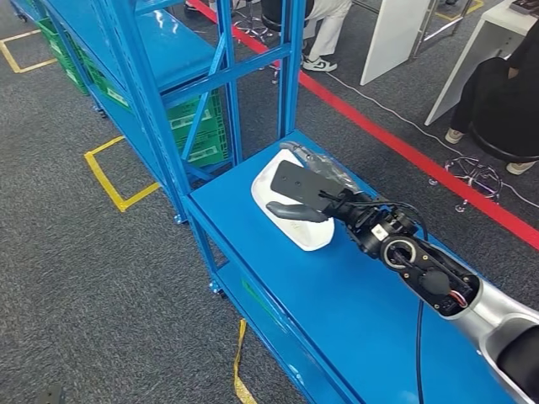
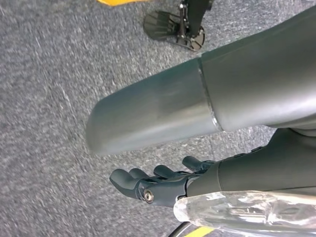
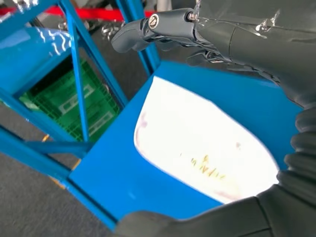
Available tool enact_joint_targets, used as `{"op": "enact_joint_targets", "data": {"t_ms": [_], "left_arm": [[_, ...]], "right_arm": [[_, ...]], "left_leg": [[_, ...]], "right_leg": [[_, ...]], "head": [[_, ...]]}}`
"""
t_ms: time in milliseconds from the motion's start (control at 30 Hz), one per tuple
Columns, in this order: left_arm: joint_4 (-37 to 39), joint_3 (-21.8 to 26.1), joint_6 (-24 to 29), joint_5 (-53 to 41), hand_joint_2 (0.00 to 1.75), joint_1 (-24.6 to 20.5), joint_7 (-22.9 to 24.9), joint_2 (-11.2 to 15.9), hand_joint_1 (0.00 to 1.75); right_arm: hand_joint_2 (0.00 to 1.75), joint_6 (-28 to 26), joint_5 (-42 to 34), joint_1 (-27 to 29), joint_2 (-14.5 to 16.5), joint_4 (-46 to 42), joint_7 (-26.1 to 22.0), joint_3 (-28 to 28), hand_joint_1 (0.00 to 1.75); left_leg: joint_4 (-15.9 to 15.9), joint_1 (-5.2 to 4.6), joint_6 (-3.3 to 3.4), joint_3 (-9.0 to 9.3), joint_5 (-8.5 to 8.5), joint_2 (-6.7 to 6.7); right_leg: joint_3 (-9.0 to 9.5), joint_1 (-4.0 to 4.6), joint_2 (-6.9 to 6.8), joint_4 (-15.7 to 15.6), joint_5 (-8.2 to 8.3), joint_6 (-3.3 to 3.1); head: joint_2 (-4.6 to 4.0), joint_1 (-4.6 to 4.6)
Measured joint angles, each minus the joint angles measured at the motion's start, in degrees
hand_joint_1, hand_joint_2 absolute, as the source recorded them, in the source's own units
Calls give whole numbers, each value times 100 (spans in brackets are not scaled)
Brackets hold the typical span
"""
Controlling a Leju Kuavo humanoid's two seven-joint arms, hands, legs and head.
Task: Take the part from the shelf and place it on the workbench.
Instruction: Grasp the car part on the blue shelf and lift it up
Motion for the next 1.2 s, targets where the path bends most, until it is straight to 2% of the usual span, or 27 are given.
{"op": "enact_joint_targets", "data": {"t_ms": [133,300,733,933,1200], "left_arm": [[0,81,56,-1,0,39,21,54,0],[0,112,86,-14,0,59,39,82,0],[0,281,91,89,0,174,-43,149,0],[0,361,89,94,0,189,-38,189,0],[0,483,90,164,0,283,-37,281,0]], "right_arm": [[175,-240,81,-69,-270,-245,12,1,0],[175,-395,222,-76,-445,-398,-129,21,0],[175,86,209,-322,-708,-532,38,166,0],[175,551,14,-391,-907,-640,265,264,0],[175,1497,-149,-669,-1141,-715,521,594,0]], "left_leg": [[-1,2,-1,1,1,-2],[-6,9,-6,3,5,0],[-10,22,-8,4,7,-1],[-10,22,-8,4,6,-2],[-10,21,-8,4,6,-2]], "right_leg": [[2,11,0,1,-3,6],[1,26,-1,4,-4,5],[0,24,0,7,-6,4],[1,21,-1,6,-6,4],[0,23,0,6,-6,4]], "head": [[0,-1],[0,-1],[1,1],[0,1],[1,0]]}}
